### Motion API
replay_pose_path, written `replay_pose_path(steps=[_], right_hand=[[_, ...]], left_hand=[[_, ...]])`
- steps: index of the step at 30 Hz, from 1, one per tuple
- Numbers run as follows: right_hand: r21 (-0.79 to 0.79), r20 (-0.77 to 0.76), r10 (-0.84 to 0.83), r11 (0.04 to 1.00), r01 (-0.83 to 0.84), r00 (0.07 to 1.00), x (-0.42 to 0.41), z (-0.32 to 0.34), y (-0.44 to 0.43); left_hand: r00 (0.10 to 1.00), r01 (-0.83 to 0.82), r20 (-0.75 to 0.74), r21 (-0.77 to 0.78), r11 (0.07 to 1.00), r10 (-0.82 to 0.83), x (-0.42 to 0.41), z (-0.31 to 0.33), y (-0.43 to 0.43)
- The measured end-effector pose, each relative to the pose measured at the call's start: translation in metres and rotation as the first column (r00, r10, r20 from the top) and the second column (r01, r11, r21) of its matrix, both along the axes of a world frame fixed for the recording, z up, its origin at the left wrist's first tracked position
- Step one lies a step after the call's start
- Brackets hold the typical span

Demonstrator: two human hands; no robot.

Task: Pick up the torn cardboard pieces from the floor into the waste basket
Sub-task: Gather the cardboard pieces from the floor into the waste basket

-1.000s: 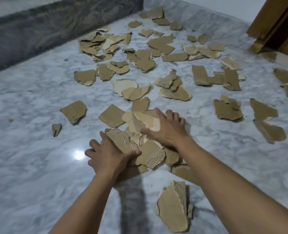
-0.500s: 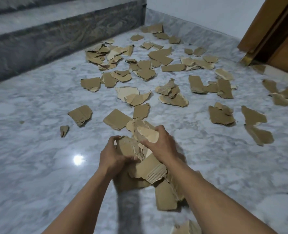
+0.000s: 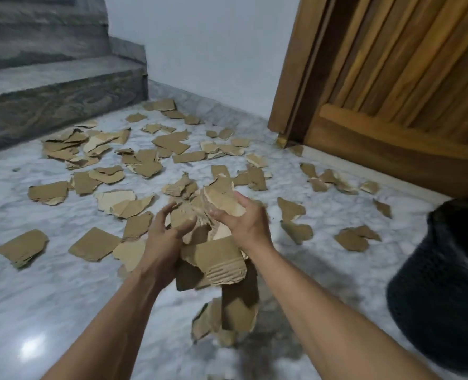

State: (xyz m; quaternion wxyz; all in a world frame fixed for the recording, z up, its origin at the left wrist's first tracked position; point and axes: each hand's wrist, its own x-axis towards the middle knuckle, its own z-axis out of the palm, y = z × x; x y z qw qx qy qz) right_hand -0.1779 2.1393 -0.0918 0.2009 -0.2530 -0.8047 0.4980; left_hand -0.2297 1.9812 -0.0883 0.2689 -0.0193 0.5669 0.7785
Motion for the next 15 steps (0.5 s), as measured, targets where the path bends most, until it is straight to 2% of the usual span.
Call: replay_pose_path(steps=[4,8,12,15], right_hand=[[0.219,-0.027,-0.090,0.971,0.093,0.996,0.051,0.071,0.075],[0.397,-0.117,-0.222,0.883,0.250,0.968,0.124,0.151,0.159],[0.511,-0.242,-0.362,0.741,0.435,0.900,0.207,0.213,0.230],[0.527,-0.366,-0.444,0.626,0.575,0.818,0.268,0.226,0.270]], left_hand=[[0.978,0.131,-0.173,0.055,0.990,-0.120,0.036,0.054,0.077],[0.935,0.268,-0.278,0.156,0.951,-0.218,0.086,0.110,0.179],[0.866,0.376,-0.434,0.241,0.895,-0.247,0.150,0.162,0.276],[0.816,0.472,-0.498,0.277,0.837,-0.295,0.201,0.182,0.331]])
